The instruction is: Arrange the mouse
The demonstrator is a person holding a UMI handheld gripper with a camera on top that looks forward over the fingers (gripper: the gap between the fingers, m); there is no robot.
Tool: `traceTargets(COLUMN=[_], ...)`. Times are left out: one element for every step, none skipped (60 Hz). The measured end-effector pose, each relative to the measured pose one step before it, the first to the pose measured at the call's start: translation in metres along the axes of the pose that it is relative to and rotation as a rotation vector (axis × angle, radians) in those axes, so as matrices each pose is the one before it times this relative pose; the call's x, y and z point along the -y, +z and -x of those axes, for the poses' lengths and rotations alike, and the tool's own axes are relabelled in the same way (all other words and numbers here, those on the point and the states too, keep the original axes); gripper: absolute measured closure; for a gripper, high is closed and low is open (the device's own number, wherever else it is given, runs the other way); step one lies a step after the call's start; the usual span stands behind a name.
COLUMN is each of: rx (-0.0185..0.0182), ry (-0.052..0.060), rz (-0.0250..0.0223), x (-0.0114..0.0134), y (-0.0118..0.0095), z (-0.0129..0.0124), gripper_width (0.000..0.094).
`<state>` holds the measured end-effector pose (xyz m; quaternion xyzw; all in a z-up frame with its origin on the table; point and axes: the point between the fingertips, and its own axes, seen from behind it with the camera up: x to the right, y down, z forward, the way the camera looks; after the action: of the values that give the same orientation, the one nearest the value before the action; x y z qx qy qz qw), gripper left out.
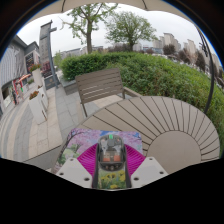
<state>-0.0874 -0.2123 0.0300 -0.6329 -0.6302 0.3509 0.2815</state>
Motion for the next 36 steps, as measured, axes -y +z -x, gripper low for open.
traceTargets(rx=[-0.00679,-0.00844,-0.00854,-0.00971,-0.00793,-0.00643,-0.00541,-0.00107,0.00142,0.00316,0.00958,0.00942,0.00581,0.00364,0.00371,0.00476,-0.00245,-0.00163,-0.00282,-0.00665,-0.00633,-0.00686,-0.0071,-0.00573,-0.00144,-0.00249,0.0002,0.00261,0.00445,0.00466,0.00462,0.00477,0.00435,0.00404,0.00321,0.00101], ry=[-0.0102,-0.0137,-0.0147,-0.0131,-0.0098,-0.0042,0.0005,0.006,0.0111,0.0066,0.01,0.0096,0.0083,0.0032,-0.0034,-0.0055,-0.0063,-0.0071,-0.0083,-0.0072,-0.0069,-0.0039,-0.0021,0.0011,0.0019,0.0027,0.0014,-0.0006,-0.0014,-0.0011,-0.0008,-0.0016,-0.0012,-0.0023,-0.0032,-0.0027], rz=[0.00245,0.00146,0.00108,0.00151,0.00222,0.00378,0.00586,0.00751,0.00921,0.00843,0.01112,0.01279,0.01502,0.00844,-0.0006,-0.00004,-0.0052,-0.00233,-0.00588,-0.00724,-0.00307,0.00013,0.00359,0.00519,0.00331,0.00469,0.00544,0.00635,0.00331,0.00173,-0.00094,-0.00233,-0.00188,-0.00308,-0.00268,0.00002], x=[-0.00411,-0.00355,-0.00412,-0.0027,-0.00329,-0.00323,-0.00279,-0.00311,-0.00286,-0.00302,-0.00261,-0.00255,-0.00282,-0.00105,0.00186,0.00215,0.00407,0.00307,0.00411,0.00489,0.00391,0.0033,0.00287,0.00245,0.0041,0.00152,0.00173,0.00178,0.00296,0.00184,0.00204,0.00209,0.00287,0.0017,0.00126,0.00052], y=[0.00374,0.0038,0.00322,-0.00127,0.00295,0.00266,0.00241,0.0022,0.00185,-0.00198,0.00142,0.00083,0.00087,-0.00073,-0.0014,-0.00236,0.00239,-0.00959,-0.00462,-0.00475,-0.00484,-0.00529,-0.006,-0.00749,-0.00565,-0.00904,-0.01,-0.01099,-0.00658,-0.0105,-0.01136,-0.01185,-0.00919,-0.0132,-0.01158,-0.01168], z=[0.00364,0.00274,0.00169,0.00379,0.00189,0.0019,0.00115,0.00195,0.00202,0.00139,0.00345,0.00243,0.00145,0.00062,0.00037,0.00086,0.00002,-0.00012,-0.00131,-0.00221,-0.00231,-0.00235,-0.00259,-0.00233,-0.00101,-0.00134,-0.00105,-0.00077,-0.00128,-0.00039,-0.00051,-0.00065,0.00039,-0.00056,-0.00092,-0.00143], gripper_width=[0.0559,0.0559,0.0558,0.0559,0.0553,0.0544,0.0534,0.0529,0.051,0.0507,0.0498,0.0481,0.0457,0.0426,0.0385,0.0328,0.0262,0.018,0.0095,0.008,0.01,0.0105,0.0102,0.0098,0.0092,0.0091,0.0094,0.0092,0.0092,0.0091,0.0091,0.0091,0.0092,0.009,0.0092,0.0092])
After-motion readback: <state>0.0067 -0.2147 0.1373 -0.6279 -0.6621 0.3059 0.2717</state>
